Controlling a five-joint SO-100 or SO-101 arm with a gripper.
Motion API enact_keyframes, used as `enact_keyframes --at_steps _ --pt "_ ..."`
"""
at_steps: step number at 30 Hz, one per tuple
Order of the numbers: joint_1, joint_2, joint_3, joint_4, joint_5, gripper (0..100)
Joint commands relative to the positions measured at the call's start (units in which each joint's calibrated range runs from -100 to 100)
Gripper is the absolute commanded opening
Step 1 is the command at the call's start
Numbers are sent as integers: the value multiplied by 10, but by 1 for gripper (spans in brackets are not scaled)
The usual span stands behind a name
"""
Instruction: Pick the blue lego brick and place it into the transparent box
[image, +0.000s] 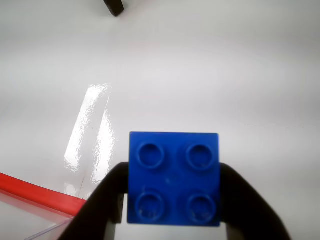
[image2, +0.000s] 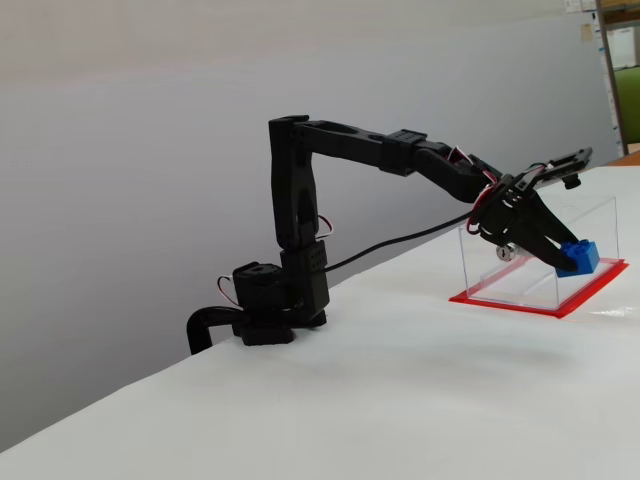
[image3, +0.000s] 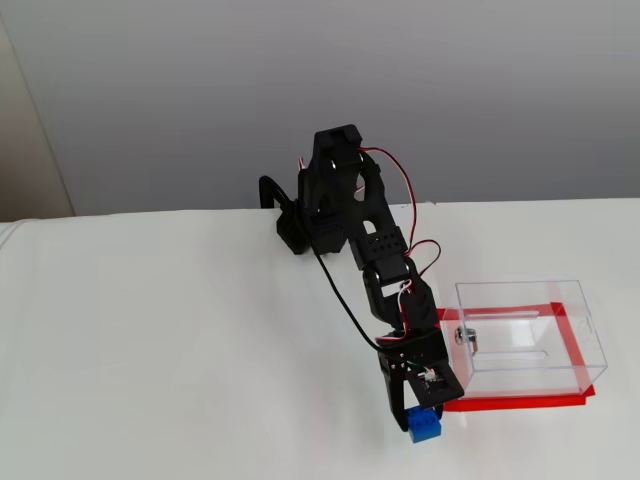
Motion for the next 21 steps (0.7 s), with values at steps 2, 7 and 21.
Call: enact_keyframes --at_steps 2,7,21 --pt "3 -96 25 2 7 11" --pt "12 -172 70 9 7 11" --pt "31 -349 74 144 16 11"
